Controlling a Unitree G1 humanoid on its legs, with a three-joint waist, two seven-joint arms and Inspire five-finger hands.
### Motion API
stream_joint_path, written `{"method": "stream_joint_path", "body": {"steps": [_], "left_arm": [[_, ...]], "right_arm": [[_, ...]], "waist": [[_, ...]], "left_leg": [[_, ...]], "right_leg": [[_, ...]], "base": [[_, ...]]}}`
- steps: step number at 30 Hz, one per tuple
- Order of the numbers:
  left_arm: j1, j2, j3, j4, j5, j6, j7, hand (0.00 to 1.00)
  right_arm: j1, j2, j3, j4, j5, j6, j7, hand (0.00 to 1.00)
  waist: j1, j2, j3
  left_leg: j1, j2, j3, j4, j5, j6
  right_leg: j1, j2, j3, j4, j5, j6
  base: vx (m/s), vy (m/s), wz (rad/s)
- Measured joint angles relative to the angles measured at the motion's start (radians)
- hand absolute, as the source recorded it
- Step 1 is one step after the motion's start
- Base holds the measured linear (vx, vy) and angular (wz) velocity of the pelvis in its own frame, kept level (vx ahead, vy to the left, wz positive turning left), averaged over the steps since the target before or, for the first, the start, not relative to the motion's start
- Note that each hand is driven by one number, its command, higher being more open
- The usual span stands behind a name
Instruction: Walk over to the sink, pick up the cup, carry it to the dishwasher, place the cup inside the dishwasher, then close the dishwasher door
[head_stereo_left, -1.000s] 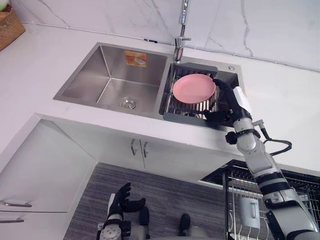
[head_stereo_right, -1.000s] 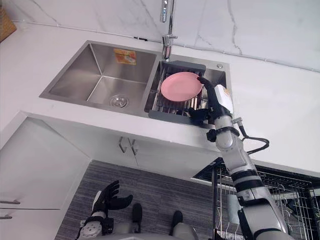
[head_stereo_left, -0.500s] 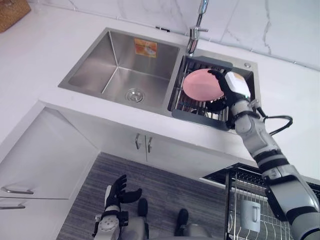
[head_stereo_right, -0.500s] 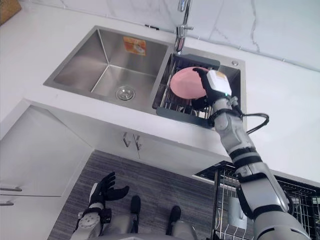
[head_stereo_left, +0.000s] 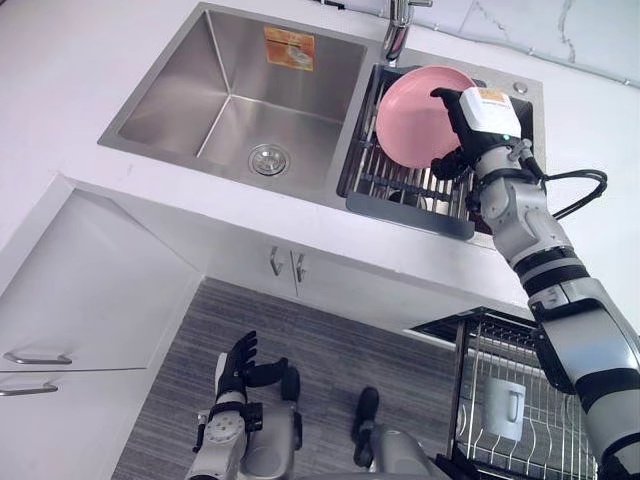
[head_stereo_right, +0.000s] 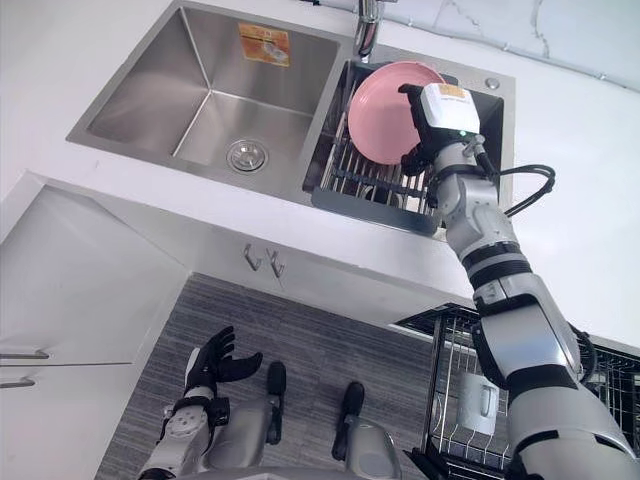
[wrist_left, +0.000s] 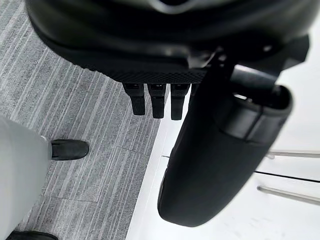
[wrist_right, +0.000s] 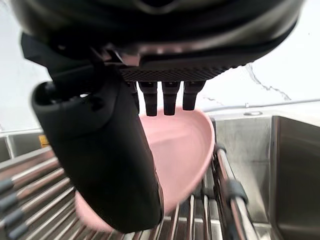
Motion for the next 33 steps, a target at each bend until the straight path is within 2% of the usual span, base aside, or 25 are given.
{"method": "stream_joint_path", "body": {"steps": [5, 10, 14, 23, 26, 33], "left_arm": [[-0.010, -0.004, 0.000, 0.000, -0.006, 0.000, 0.000, 0.90], [-0.012, -0.005, 0.002, 0.000, -0.005, 0.000, -0.001, 0.90], [-0.009, -0.006, 0.006, 0.000, -0.005, 0.000, -0.002, 0.90], [-0.004, -0.005, 0.035, 0.000, -0.003, 0.000, -0.006, 0.90], [-0.003, -0.005, 0.035, 0.000, 0.001, 0.000, -0.007, 0.90], [-0.003, -0.004, 0.035, 0.007, 0.006, 0.000, -0.011, 0.90]], "right_arm": [[-0.013, -0.013, -0.001, -0.016, 0.007, 0.001, -0.001, 0.90], [-0.005, -0.015, -0.016, -0.109, 0.020, -0.003, -0.006, 0.90], [0.044, -0.015, -0.049, -0.141, 0.021, -0.013, -0.010, 0.90], [0.139, -0.016, -0.057, -0.164, 0.031, -0.022, -0.009, 0.90], [0.174, -0.016, -0.082, -0.208, 0.058, -0.023, -0.009, 0.90], [0.261, -0.017, -0.103, -0.284, 0.058, -0.036, -0.006, 0.90]], "waist": [[0.001, 0.003, 0.009], [-0.003, 0.008, 0.013], [0.000, 0.008, 0.013], [-0.003, 0.010, 0.014], [-0.003, 0.011, 0.013], [-0.005, 0.017, 0.010]], "left_leg": [[-0.011, 0.002, 0.001, 0.007, -0.001, 0.000], [-0.009, 0.003, 0.006, 0.012, -0.006, -0.005], [0.000, 0.002, 0.005, 0.013, -0.013, -0.013], [0.016, 0.003, 0.020, 0.000, -0.018, -0.009], [0.027, 0.003, 0.020, 0.001, -0.013, -0.002], [0.049, 0.000, 0.024, -0.017, -0.018, -0.010]], "right_leg": [[-0.008, 0.002, 0.002, 0.000, 0.001, -0.001], [-0.008, 0.002, 0.006, 0.001, 0.001, -0.001], [0.001, 0.001, 0.005, 0.006, -0.001, -0.004], [0.007, -0.001, 0.016, 0.009, -0.003, -0.006], [0.015, 0.000, 0.015, 0.009, -0.003, -0.006], [0.030, -0.004, 0.017, 0.008, -0.005, -0.006]], "base": [[0.00, 0.000, 0.00], [0.00, 0.001, -0.02], [0.00, 0.000, 0.00], [0.01, 0.002, -0.04], [0.05, -0.004, 0.00], [0.00, -0.001, -0.01]]}}
